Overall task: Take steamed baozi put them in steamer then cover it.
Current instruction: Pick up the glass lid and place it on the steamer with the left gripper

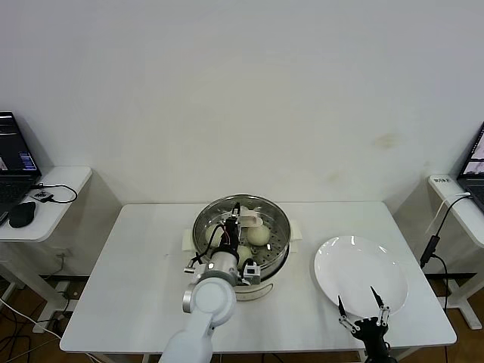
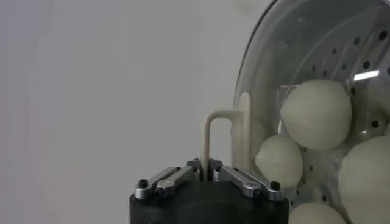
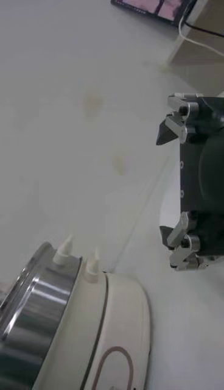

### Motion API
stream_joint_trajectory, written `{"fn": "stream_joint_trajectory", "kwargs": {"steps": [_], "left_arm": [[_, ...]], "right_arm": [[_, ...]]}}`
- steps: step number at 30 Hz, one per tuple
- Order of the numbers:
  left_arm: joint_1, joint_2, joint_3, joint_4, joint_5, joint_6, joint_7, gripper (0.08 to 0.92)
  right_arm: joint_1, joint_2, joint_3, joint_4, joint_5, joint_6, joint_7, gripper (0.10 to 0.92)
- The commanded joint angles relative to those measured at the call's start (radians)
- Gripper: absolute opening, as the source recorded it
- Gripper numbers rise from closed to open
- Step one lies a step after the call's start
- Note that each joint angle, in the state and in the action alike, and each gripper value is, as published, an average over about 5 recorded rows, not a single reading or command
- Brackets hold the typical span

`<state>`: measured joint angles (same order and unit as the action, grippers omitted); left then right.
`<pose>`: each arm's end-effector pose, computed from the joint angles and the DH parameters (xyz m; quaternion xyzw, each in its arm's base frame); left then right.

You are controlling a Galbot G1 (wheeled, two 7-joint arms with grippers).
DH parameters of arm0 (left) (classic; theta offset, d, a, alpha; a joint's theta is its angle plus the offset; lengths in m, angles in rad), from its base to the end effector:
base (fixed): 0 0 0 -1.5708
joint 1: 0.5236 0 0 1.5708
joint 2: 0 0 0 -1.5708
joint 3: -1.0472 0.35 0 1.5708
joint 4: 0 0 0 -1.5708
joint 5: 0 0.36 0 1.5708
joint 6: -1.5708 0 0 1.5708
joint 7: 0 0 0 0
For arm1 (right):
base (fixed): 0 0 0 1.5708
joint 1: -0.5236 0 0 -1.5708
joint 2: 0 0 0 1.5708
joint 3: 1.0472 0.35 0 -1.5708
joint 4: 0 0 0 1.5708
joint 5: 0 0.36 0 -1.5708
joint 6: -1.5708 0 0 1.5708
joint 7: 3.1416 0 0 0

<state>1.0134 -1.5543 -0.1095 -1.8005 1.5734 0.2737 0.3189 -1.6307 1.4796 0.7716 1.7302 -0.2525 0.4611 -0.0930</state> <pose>0.3299 -0.1366 -0.2593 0.0768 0.7163 0.6930 0.0285 0.1312 -0.1136 -0.4266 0.0226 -0.9753 0.2197 0.0010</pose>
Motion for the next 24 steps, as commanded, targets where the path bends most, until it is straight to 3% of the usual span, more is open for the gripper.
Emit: {"fn": "stream_joint_trajectory", "kwargs": {"steps": [1, 12, 24], "left_arm": [[0.004, -0.003, 0.0, 0.002, 0.002, -0.002, 0.001, 0.148], [0.01, -0.019, 0.003, 0.007, -0.014, -0.011, -0.034, 0.16], [0.123, 0.056, 0.013, -0.152, -0.047, -0.011, -0.033, 0.482]], "right_arm": [[0.0, 0.0, -0.001, 0.001, -0.001, 0.001, -0.001, 0.823], [-0.001, -0.004, -0.003, -0.002, -0.001, 0.005, -0.002, 0.823], [0.002, -0.003, -0.009, -0.008, -0.003, 0.004, -0.003, 0.823]]}}
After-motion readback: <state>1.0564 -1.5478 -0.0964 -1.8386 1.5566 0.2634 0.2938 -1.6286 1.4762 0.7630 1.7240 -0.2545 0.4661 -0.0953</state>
